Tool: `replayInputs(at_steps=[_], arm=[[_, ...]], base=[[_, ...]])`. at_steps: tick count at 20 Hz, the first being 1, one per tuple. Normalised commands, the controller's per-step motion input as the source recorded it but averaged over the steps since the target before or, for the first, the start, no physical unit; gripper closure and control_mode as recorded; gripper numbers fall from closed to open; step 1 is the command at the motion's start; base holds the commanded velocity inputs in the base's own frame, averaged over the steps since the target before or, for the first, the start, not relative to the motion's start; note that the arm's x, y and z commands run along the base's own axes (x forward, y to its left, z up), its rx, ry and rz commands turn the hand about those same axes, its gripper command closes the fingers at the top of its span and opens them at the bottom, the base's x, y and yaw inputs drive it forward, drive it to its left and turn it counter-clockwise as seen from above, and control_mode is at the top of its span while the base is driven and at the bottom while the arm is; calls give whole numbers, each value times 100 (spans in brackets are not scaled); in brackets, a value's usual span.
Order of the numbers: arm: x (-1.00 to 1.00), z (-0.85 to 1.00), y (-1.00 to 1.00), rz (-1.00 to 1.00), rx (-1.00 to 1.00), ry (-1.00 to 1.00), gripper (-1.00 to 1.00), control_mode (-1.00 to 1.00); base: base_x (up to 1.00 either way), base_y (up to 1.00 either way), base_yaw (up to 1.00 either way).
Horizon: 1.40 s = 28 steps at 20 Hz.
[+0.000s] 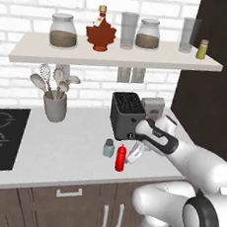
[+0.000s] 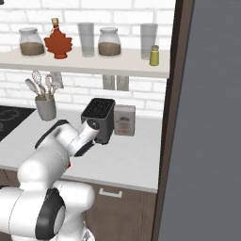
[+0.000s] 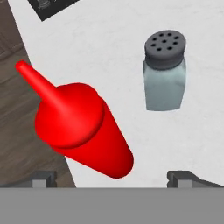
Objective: Put the shaker and condiment bottle from the counter next to their counterparts in the cabinet.
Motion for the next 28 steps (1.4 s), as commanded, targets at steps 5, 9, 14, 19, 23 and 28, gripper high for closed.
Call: replayInputs(at_steps=[5,9,14,19,23,28], arm=[[-1,0,0,0,0,0,-100,-100],[-11,0,4,0,0,0,-100,-100],[-6,-3,18,0,0,0,-100,-100],[0,-7,7,0,0,0,-100,-100],[4,-3,0,0,0,0,-100,-100],[11,-26,2,0,0,0,-100,-100]], base=[[0,0,0],[0,0,0],[0,0,0],[0,0,0],[0,0,0],[0,0,0]])
